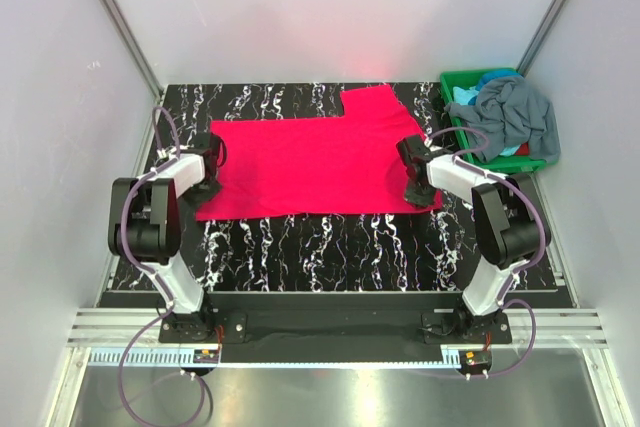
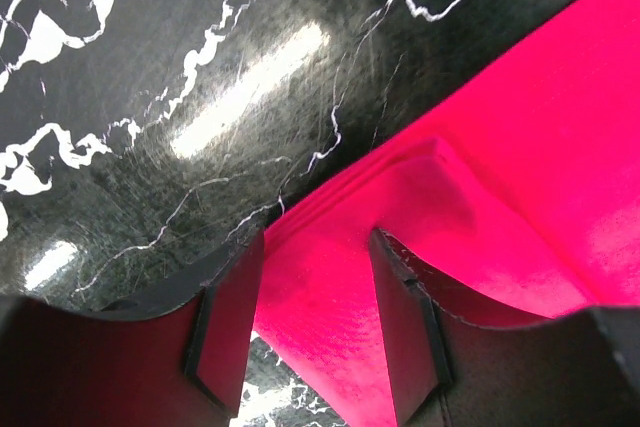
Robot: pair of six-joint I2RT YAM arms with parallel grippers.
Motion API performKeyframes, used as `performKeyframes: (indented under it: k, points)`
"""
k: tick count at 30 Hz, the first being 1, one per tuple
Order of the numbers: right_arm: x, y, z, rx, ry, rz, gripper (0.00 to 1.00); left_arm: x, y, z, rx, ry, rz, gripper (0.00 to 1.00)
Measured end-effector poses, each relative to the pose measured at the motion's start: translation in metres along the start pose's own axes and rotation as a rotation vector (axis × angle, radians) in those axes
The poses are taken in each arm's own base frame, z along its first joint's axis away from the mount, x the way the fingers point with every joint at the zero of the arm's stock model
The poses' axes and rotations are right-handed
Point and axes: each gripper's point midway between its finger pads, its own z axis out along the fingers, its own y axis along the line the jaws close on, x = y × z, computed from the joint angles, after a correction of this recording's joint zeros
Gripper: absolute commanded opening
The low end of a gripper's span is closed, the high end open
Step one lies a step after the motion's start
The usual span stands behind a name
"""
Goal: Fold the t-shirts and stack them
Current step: Fold the tshirt
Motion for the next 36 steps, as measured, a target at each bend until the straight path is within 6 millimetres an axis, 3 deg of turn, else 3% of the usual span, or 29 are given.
performKeyframes:
  k: [8,13,18,21,24,26,30,32,36]
  points:
    - [0.020,-0.031,-0.016,0.070,0.037,-0.004,0.15,-0.009,0.004,0.004,-0.028,0.017,-0.002,0.53]
    - [0.018,-0.038,-0.033,0.052,0.020,0.008,0.14,-0.014,0.007,0.000,-0.032,0.008,0.014,0.53]
    - [0.020,-0.033,-0.037,0.022,0.041,0.009,0.15,-0.036,0.000,-0.031,0.061,-0.033,0.007,0.57]
    - [0.011,-0.025,-0.045,-0.011,0.036,0.005,0.24,-0.055,-0.014,-0.058,0.176,-0.064,0.007,0.56]
    - [-0.029,-0.002,-0.068,-0.096,-0.044,-0.001,0.36,-0.075,-0.038,-0.088,0.342,-0.103,0.023,0.56]
    - [-0.070,0.024,-0.090,-0.188,-0.134,-0.001,0.45,-0.089,-0.054,-0.108,0.447,-0.141,0.029,0.57]
    - [-0.152,0.071,-0.123,-0.338,-0.303,-0.014,0.50,-0.122,-0.084,-0.136,0.597,-0.207,0.034,0.55]
    - [-0.190,0.091,-0.129,-0.386,-0.367,-0.025,0.50,-0.140,-0.098,-0.139,0.641,-0.227,0.036,0.54]
    - [-0.244,0.119,-0.109,-0.401,-0.437,-0.074,0.50,-0.171,-0.122,-0.121,0.681,-0.230,0.047,0.53]
